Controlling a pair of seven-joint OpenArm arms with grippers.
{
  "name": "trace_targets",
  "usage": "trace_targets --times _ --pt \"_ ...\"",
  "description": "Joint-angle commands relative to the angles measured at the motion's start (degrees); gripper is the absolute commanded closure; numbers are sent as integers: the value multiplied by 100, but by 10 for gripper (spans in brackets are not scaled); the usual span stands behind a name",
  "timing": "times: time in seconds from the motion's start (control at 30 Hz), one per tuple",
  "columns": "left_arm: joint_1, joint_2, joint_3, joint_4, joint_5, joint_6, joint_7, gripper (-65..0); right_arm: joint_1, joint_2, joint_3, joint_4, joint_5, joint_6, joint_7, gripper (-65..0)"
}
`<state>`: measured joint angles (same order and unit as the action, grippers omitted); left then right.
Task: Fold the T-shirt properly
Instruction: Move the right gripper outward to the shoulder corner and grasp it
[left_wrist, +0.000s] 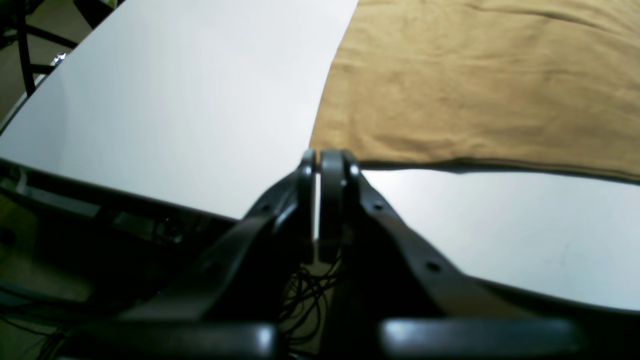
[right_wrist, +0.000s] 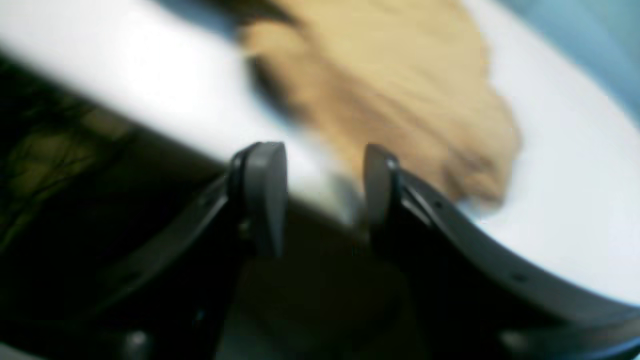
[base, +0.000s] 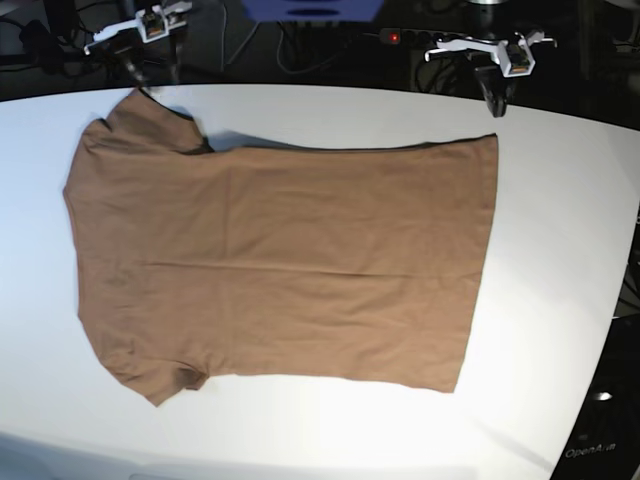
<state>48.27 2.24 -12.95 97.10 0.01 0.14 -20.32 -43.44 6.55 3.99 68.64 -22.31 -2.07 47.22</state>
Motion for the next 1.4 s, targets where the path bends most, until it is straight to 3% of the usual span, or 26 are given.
trace_targets --times 0.0,0.13,0.37,0.57,0.7,0.8,0.97,1.13,1.37 --pt "74 0 -63 70 -5 43 -153 -11 -205 35 19 164 169 176 -120 -267" --pt "56 0 -98 70 -5 43 -153 -11 -557 62 10 859 784 220 -32 -267" --pt "56 0 -98 70 -5 43 -153 -11 -724 62 45 1360 802 220 -76 -267" --pt "48 -9 -98 61 -5 43 -153 -11 -988 35 467 1914 863 220 -111 -268" --pt "39 -9 -98 61 -5 43 -153 -11 -1005 62 581 2186 1637 413 -155 -268" --pt "39 -9 -98 61 -5 43 -153 -11 -961 71 581 2476 2516 967 -718 -268" --pt "39 -9 -98 61 3 43 -144 -11 -838 79 581 3197 4151 1987 -2142 -268" --pt "39 -9 -98 61 30 43 -144 -11 -786 141 898 3804 5329 2470 -3478 -268" --pt "39 -17 -98 -97 38 43 -144 -11 -548 493 1812 3874 7668 3059 -5500 -268"
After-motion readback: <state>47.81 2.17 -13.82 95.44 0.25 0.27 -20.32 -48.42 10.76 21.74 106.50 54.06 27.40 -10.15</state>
